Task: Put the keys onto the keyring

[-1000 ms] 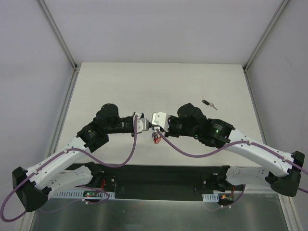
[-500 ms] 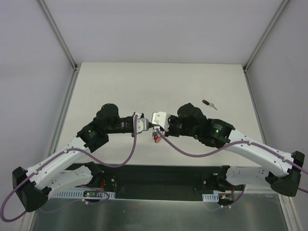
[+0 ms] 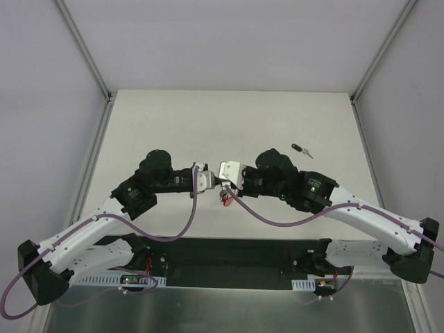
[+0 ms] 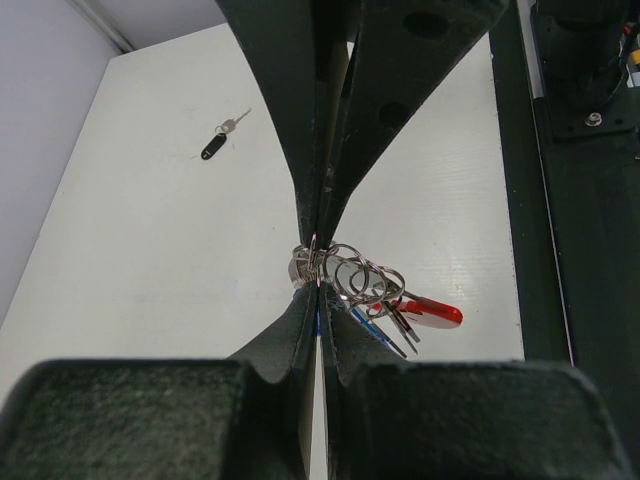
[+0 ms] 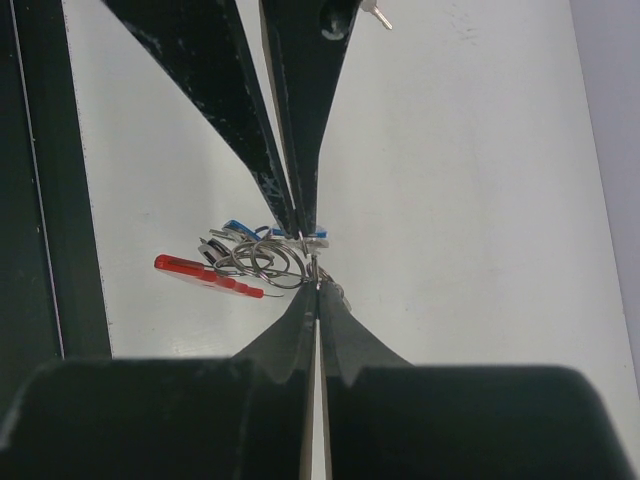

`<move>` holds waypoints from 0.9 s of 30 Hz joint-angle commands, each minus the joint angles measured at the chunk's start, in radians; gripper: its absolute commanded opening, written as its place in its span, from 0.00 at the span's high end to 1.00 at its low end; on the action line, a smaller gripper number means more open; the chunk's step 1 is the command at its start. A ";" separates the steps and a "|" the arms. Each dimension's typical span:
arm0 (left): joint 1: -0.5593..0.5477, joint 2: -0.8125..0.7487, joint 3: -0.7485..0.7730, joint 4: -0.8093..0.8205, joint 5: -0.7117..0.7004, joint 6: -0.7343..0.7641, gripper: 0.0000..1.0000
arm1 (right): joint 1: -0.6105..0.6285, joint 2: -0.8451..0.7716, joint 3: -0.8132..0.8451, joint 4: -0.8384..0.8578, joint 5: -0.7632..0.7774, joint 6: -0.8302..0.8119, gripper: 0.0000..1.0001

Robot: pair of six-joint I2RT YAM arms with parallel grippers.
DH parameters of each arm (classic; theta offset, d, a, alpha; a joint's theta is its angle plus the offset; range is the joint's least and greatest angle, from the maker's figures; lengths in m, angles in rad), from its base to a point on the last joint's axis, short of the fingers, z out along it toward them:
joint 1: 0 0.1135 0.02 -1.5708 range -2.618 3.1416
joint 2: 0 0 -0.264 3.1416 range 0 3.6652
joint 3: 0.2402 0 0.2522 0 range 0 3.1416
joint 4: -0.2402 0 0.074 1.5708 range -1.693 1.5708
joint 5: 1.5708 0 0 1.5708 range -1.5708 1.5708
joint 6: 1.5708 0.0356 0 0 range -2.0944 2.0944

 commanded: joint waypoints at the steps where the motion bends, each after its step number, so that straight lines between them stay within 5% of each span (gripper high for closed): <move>1: -0.014 0.001 0.011 0.044 0.043 -0.004 1.00 | 0.006 -0.016 0.025 0.067 -0.012 0.010 0.99; 27: -0.017 -0.016 0.000 0.045 -0.048 0.006 1.00 | 0.005 -0.026 0.016 0.065 0.014 0.010 0.99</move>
